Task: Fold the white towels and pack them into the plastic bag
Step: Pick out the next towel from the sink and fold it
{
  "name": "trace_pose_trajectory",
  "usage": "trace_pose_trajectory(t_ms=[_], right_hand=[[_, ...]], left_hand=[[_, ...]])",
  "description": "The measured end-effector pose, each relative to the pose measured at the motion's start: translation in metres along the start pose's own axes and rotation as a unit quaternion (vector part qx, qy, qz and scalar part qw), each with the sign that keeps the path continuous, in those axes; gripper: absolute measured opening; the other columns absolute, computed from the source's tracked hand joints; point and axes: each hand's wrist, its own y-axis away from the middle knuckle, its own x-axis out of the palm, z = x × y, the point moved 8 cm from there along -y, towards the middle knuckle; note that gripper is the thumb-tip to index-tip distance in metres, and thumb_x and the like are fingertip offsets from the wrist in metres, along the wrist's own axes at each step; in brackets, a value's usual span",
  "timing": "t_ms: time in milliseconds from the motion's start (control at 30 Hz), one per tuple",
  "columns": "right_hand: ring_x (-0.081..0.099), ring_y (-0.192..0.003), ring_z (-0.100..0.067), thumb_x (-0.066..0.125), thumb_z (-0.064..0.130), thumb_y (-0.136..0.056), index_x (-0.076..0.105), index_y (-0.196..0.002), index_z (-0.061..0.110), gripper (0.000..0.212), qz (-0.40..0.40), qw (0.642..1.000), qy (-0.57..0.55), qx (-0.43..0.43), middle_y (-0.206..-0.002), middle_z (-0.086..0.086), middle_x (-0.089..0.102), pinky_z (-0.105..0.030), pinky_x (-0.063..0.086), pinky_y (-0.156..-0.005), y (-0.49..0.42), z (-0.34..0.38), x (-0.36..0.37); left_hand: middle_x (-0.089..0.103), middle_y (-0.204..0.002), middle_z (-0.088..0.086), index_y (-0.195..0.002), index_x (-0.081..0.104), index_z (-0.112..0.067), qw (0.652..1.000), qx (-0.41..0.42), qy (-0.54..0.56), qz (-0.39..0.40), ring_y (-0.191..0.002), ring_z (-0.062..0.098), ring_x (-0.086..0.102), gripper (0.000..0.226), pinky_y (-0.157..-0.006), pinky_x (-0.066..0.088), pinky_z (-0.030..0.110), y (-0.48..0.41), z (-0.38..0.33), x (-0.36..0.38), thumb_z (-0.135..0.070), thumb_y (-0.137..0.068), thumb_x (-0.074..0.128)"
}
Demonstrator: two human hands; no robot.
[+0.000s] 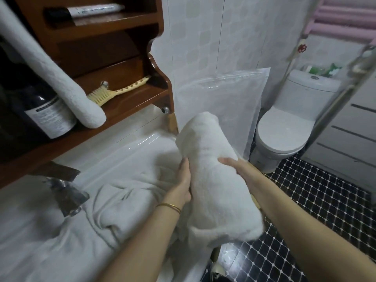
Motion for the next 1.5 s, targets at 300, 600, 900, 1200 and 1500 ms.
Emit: trace_pose_trajectory(t_ms=[300, 600, 900, 1200, 1500], right_hand=[[0.072, -0.083, -0.020, 0.063, 0.045, -0.074, 0.061, -0.111, 0.021, 0.044, 0.022, 0.979, -0.198, 0.036, -0.096, -0.004, 0.075, -0.031, 0.057, -0.058, 0.009, 0.003, -0.002], [0.072, -0.081, -0.022, 0.097, 0.036, -0.030, 0.077, -0.091, 0.013, 0.067, 0.114, 0.945, -0.294, -0.087, -0.091, -0.008, 0.074, -0.035, 0.058, -0.065, -0.023, 0.087, -0.033], [0.062, -0.048, -0.004, 0.055, 0.021, -0.090, 0.071, -0.053, 0.023, 0.040, 0.121, 0.939, -0.288, -0.146, -0.052, 0.009, 0.063, -0.018, 0.050, -0.046, -0.081, 0.175, -0.107], [0.070, -0.065, -0.011, 0.048, 0.027, -0.093, 0.076, -0.064, 0.022, 0.040, 0.121, 0.954, -0.190, -0.199, -0.068, 0.004, 0.072, -0.024, 0.055, -0.058, -0.127, 0.298, -0.126], [0.068, -0.096, -0.026, 0.079, 0.028, -0.066, 0.058, -0.122, 0.004, 0.065, -0.124, 0.935, -0.247, -0.221, -0.110, -0.012, 0.069, -0.047, 0.055, -0.087, -0.194, 0.341, -0.111]], left_hand=[[0.073, -0.092, 0.007, -0.095, 0.071, -0.010, 0.994, 0.088, -0.058, 0.000, -0.089, 0.027, 0.067, 0.032, -0.077, 0.057, 0.037, 0.005, -0.046, 0.032, -0.038, -0.090, 0.056], [0.069, -0.071, 0.005, -0.082, 0.064, -0.009, 0.975, 0.119, -0.108, 0.152, -0.064, 0.018, 0.065, 0.028, -0.061, 0.056, 0.026, -0.001, -0.118, 0.133, -0.019, -0.097, 0.042], [0.066, -0.074, 0.007, -0.081, 0.063, -0.010, 0.983, 0.109, -0.067, 0.131, -0.065, 0.019, 0.063, 0.025, -0.055, 0.054, 0.023, -0.046, -0.175, 0.222, -0.023, -0.096, 0.048], [0.060, -0.087, 0.020, -0.084, 0.063, -0.005, 0.790, 0.361, -0.433, -0.243, -0.089, 0.032, 0.055, 0.022, -0.076, 0.044, 0.034, -0.067, -0.288, 0.164, -0.018, -0.094, 0.047], [0.055, -0.118, 0.008, -0.104, 0.057, -0.017, 0.648, 0.091, -0.720, -0.230, -0.112, 0.036, 0.050, 0.026, -0.090, 0.042, 0.040, -0.130, -0.282, 0.109, -0.029, -0.082, 0.051]])
